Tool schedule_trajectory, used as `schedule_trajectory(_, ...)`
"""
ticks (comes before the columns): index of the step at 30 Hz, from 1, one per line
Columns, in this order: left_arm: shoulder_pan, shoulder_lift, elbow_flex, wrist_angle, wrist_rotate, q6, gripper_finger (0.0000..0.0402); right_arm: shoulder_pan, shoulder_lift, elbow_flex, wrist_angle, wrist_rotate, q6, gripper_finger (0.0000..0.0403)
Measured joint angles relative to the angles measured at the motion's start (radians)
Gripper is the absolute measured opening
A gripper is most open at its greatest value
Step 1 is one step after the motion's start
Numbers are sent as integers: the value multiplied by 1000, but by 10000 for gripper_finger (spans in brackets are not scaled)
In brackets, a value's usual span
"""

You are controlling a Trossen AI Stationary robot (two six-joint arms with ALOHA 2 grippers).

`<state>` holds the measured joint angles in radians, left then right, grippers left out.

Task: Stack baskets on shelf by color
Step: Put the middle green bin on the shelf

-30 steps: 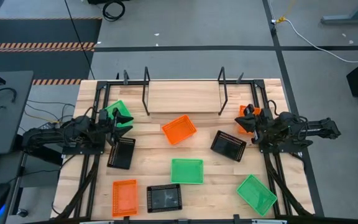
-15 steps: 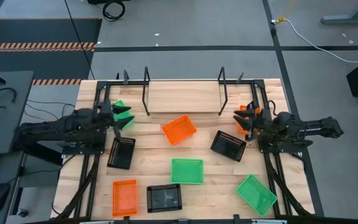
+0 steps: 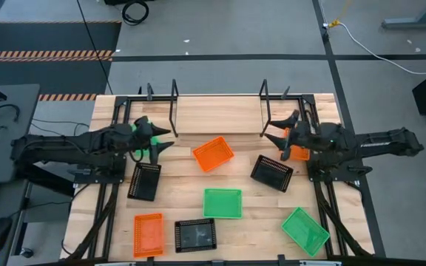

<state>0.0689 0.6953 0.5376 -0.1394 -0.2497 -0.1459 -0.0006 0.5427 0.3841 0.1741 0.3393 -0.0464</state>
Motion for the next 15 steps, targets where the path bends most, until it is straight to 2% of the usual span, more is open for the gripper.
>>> schedule_trajectory(5, -1, 67, 67, -3, 47, 0, 234, 0, 160, 184, -183, -22, -3, 235)
schedule_trajectory(10, -21, 148, 170, -68, 79, 1, 233, 1, 295, 366, -411, -55, 64, 234)
schedule_trajectory(15, -51, 205, 247, -104, 79, 2, 233, 31, 391, 471, -525, -78, 101, 234)
